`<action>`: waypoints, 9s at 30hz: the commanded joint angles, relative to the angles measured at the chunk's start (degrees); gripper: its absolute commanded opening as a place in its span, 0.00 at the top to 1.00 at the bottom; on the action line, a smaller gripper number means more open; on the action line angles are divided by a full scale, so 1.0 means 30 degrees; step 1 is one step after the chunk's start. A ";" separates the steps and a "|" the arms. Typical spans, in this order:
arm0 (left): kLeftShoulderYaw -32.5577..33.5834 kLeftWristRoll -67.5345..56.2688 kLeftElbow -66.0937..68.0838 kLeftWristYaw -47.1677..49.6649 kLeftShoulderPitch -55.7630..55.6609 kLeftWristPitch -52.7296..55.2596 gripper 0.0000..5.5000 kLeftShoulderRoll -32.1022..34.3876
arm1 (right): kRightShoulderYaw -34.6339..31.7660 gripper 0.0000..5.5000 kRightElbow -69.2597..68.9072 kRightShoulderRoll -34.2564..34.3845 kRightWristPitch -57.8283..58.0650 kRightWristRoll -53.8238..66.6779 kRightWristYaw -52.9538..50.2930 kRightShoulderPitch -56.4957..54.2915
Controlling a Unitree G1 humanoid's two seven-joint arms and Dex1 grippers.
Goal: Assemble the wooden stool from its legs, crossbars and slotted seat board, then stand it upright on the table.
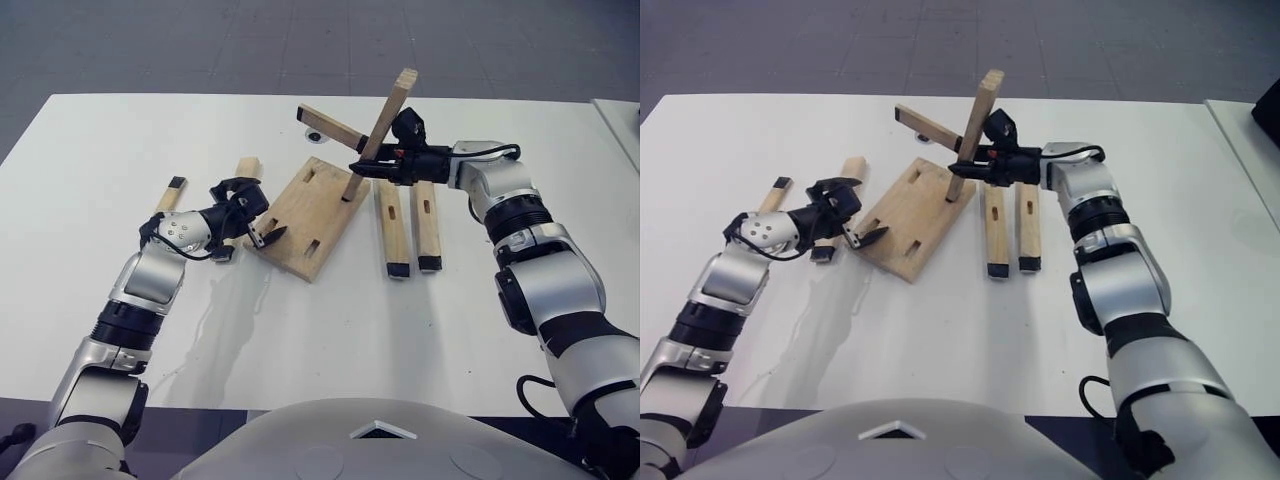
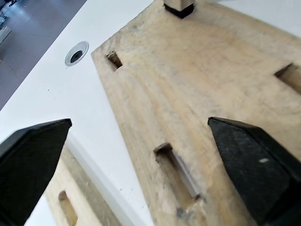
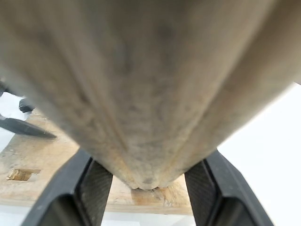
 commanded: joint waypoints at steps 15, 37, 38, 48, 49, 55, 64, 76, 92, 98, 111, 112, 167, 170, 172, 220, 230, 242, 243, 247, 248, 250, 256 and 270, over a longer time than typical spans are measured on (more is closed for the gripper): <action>0.0517 0.0250 -0.0110 0.0482 0.0130 -0.0390 0.02 -0.0571 | -0.3870 0.26 -1.1708 -0.3015 0.8131 0.0019 -0.2420 0.6570; 0.0671 0.0438 -0.0013 0.1019 0.0715 -0.0176 0.02 -0.0803 | -0.5615 0.02 -0.8895 0.2548 0.6687 0.1609 -0.7579 -0.1764; 0.0632 0.0483 0.0098 0.1050 0.0600 -0.0186 0.02 -0.0857 | -0.4910 0.02 -0.8227 0.2555 0.6578 0.0901 -0.7458 -0.0858; 0.0985 0.0297 -0.0251 0.0978 0.1079 -0.0009 0.02 -0.0710 | -0.9682 0.02 -1.4155 0.2547 0.8507 0.5569 -0.9871 -0.2744; 0.1095 0.0208 -0.0300 0.0983 0.1048 0.0030 0.02 -0.0723 | -1.0457 0.02 -1.5007 0.2513 0.8695 0.6233 -1.0528 -0.3021; 0.1907 0.0172 -0.0136 0.1576 0.0462 -0.0410 0.02 -0.0798 | -1.3408 0.02 -2.0491 0.1181 1.0511 0.8388 -1.4333 -0.0652; 0.3982 0.0617 0.2835 0.3075 -0.0846 -0.2227 0.02 0.0177 | -1.2938 0.02 -2.8877 0.1753 1.2281 0.7499 -1.6885 1.3260; 0.2825 0.1928 0.7509 0.2062 -0.1758 -0.5428 0.02 0.0741 | -0.6255 0.02 -2.6181 0.1219 0.8575 -0.0287 -1.6607 2.0517; 0.0576 0.2855 0.3978 -0.1944 -0.1672 -0.4563 0.02 0.1916 | -0.6657 0.02 -2.7288 0.1295 1.0726 -0.2009 -1.7913 2.1510; 0.1210 0.2275 0.2220 -0.1530 -0.0589 -0.3379 0.02 0.1466 | -0.6675 0.02 -2.7014 0.0958 1.1733 -0.2178 -1.7760 2.0698; 0.0531 0.1155 -0.3804 -0.2095 0.2910 -0.0154 0.02 0.0879 | -0.7076 0.37 -2.7201 0.0907 1.4122 -0.2550 -1.8009 2.0401; 0.0420 0.1139 -0.4059 -0.2109 0.3117 0.0065 0.02 0.0815 | -0.7223 0.39 -2.7182 0.0879 1.4185 -0.2703 -1.8189 2.0366; 0.9620 -2.9993 -0.6071 0.4139 -0.2416 1.6494 0.02 -0.3626 | -0.7590 0.62 -2.5948 -0.2559 1.6612 1.7232 -0.3156 1.2170; 0.9430 -2.9816 -0.6075 0.3917 -0.2528 1.6414 0.05 -0.3206 | -0.7416 0.62 -2.5925 -0.2543 1.6137 1.6695 -0.3198 1.2110; 0.9373 -2.9562 -0.5857 0.3803 -0.2605 1.6283 0.10 -0.2922 | -0.7229 0.62 -2.5939 -0.2660 1.5743 1.6115 -0.3137 1.2147; 0.7535 -1.4504 -0.1650 0.0259 -0.1147 0.4260 0.63 -0.2672 | 0.0338 0.02 -2.1237 -0.4253 0.9293 0.0481 -0.6921 1.0942; 0.7792 -1.3900 -0.1390 -0.0159 -0.1077 0.3922 0.63 -0.2924 | -0.0912 0.02 -2.1626 -0.4080 0.9513 -0.0791 -0.7242 1.1206; 0.7478 -1.3239 -0.1220 -0.0286 -0.1352 0.3744 0.63 -0.3068 | 0.1199 0.02 -2.2908 -0.5796 0.9051 -0.4190 -0.6824 1.2512; 0.7389 -1.3098 -0.1214 -0.0372 -0.1385 0.3704 0.63 -0.3077 | 0.1506 0.02 -2.3002 -0.5740 0.9019 -0.4469 -0.6760 1.2337; 0.7076 -1.2623 -0.1115 -0.0617 -0.1486 0.3514 0.63 -0.3153 | 0.2311 0.02 -2.2843 -0.5446 0.8765 -0.5428 -0.6469 1.1414; 0.7036 -1.2500 -0.1083 -0.0663 -0.1513 0.3459 0.63 -0.3178 | 0.2491 0.02 -2.2704 -0.5477 0.8660 -0.5658 -0.6376 1.1206; 0.7027 -1.2352 -0.1008 -0.0744 -0.1580 0.3409 0.63 -0.3238 | 0.2590 0.02 -2.2539 -0.5433 0.8550 -0.5917 -0.6254 1.0982; 0.7156 -1.2208 -0.0791 -0.0779 -0.1729 0.3254 0.63 -0.3299 | 0.1603 0.02 -2.3296 -0.5026 0.8782 -0.5806 -0.6686 1.0547; 0.7231 -1.2321 -0.0807 -0.0690 -0.1694 0.3355 0.63 -0.3357 | 0.2056 0.02 -2.3845 -0.4455 0.9476 -0.6171 -0.6541 1.0947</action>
